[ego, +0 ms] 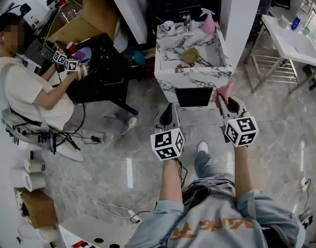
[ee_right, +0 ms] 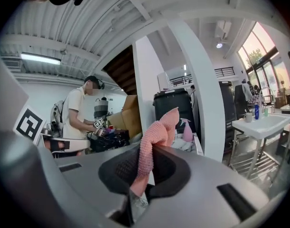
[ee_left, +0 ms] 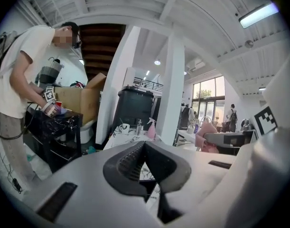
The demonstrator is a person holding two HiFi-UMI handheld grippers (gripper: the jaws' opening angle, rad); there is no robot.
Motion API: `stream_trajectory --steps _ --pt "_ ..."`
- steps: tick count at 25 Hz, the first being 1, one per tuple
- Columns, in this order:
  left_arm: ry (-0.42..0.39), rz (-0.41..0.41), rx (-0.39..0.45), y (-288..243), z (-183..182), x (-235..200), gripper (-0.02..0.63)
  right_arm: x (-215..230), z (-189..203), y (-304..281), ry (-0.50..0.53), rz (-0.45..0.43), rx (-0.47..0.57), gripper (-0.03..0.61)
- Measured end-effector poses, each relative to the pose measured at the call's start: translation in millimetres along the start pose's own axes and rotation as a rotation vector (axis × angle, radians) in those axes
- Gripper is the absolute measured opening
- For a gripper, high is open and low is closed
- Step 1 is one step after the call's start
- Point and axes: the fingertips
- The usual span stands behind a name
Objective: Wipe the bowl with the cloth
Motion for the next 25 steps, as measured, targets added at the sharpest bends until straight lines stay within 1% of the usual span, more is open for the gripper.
stream_trajectory --steps 3,5,7,9,12,15,19,22,25 --pt "-0.035 0.013 -0.026 -42.2 -19.2 14.1 0.023 38.6 -12.5 -23.6 -0.045 0.019 0.012 0.049" --pt "-0.054 0.028 -0.021 -66.7 -33.4 26.4 0.023 63.0 -24.1 -39.5 -0.063 0.029 0.028 0.049" --pt "-0.077 0.04 -0.017 -85.6 -45.1 34.2 0.023 78.0 -33.8 -54.5 -0.071 0.032 0.04 0.049" --pt "-0.097 0.041 -0.02 -95.3 -52.5 35.5 0.023 84.4 -39.1 -63.9 -0.072 0.028 0.041 0.049" --pt "-0.101 0.027 -0.007 -98.3 -68.8 27.2 0.023 92.0 -54.0 -73.6 -0.077 0.028 0.051 0.049" --pt "-0.078 -0.012 0.012 -98.2 -80.7 6.2 0.023 86.2 -68.8 -89.8 -0.056 0.006 0.056 0.049" --pt "-0.046 -0.045 0.006 -108.4 -79.0 -19.6 0.023 70.1 -68.9 -116.6 -0.012 -0.034 0.026 0.049" --pt "-0.038 -0.029 0.012 -130.1 -86.0 -26.8 0.023 78.2 -77.1 -133.3 0.008 -0.021 0.022 0.049" --pt "-0.029 0.008 0.012 -159.5 -96.5 -26.5 0.023 99.1 -92.2 -142.4 0.016 0.023 0.034 0.049"
Point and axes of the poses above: the fingertips, and each gripper's own axes: y backward along the fingers, x to its right, z out of its underside, and after that the axes turned 11 degrees about -x, right-handed
